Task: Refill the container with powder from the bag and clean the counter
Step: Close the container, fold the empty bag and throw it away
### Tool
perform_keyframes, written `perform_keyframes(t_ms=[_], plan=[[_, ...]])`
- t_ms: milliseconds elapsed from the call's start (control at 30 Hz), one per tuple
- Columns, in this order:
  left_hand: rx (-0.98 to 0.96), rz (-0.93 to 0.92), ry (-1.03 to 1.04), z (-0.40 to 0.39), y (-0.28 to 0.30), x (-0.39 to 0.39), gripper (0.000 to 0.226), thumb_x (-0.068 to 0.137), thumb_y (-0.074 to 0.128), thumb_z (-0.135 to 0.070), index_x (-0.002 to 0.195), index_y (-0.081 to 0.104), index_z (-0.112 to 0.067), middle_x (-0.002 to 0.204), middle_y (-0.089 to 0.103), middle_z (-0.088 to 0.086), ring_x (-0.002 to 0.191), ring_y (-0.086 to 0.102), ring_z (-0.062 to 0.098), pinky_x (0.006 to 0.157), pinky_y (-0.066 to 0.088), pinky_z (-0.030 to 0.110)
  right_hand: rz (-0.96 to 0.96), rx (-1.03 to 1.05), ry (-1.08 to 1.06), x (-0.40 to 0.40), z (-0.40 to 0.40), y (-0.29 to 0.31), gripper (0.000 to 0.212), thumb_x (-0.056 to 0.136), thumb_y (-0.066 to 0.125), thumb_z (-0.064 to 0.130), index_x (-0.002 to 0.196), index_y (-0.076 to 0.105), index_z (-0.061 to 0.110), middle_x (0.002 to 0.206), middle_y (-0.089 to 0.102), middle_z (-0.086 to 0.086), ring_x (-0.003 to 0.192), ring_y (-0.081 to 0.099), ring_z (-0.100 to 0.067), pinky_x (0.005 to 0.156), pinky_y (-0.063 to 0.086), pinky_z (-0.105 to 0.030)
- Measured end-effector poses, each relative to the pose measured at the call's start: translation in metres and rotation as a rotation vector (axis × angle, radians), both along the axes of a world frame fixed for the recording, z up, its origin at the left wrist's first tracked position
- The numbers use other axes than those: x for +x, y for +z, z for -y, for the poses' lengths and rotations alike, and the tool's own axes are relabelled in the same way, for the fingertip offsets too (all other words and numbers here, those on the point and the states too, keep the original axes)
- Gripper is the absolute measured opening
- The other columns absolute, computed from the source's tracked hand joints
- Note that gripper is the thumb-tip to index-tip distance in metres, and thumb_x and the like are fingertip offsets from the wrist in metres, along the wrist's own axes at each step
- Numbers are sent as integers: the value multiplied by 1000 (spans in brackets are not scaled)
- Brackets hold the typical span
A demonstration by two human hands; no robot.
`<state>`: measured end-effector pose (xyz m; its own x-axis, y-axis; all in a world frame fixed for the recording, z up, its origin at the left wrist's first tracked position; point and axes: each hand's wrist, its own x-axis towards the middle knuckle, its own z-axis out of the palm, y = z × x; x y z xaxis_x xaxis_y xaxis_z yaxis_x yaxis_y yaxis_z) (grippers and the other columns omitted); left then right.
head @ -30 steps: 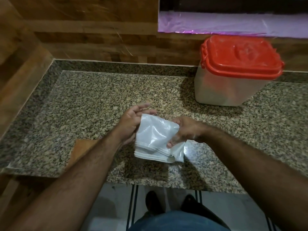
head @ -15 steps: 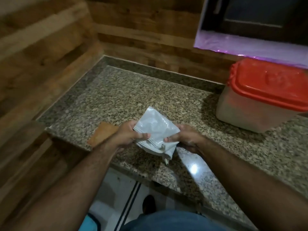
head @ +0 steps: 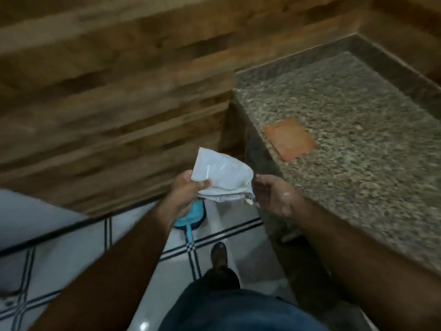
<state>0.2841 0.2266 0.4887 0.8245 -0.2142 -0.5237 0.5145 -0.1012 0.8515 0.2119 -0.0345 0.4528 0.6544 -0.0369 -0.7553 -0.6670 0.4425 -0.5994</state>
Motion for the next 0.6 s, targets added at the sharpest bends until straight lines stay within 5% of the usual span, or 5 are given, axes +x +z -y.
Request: perform_keyframes(t_ms=[133,233,333,400,600], plan=[[101,-36,198,-99,-31,-10,38,97,75,1,134,69,-5,125,79,15,109,77,37,89,66,48,-157,-120,211,25,-75,-35,25,102,64,38,112,72,15,116,71,-9,96,65,-26,79,55,-38],[191,-88,329,-159,-60,-10,37,94,81,-5,130,73,-6,121,80,13,107,77,37,92,65,48,-247,-209,314,46,-118,-69,29,106,60,35,121,72,13,131,72,-9,100,69,-25,75,54,-36],[252,-143,418,-213,-98,-5,36,92,84,-8,127,72,-8,117,79,8,104,77,28,84,62,36,-328,-260,352,66,-161,-107,28,110,53,28,124,71,12,132,72,-11,107,70,-28,92,57,-41],[242,-180,450,-243,-125,0,32,93,82,-6,123,73,-9,116,79,9,104,77,29,86,65,40,-390,-323,403,75,-189,-129,24,111,54,27,122,70,13,126,72,-7,115,69,-30,100,55,-44],[335,-264,522,-305,-231,40,24,90,83,-5,112,75,-10,109,80,12,102,78,32,95,65,49,-468,-352,419,99,-259,-261,14,106,63,27,104,73,18,106,74,-6,94,67,-25,77,54,-36]])
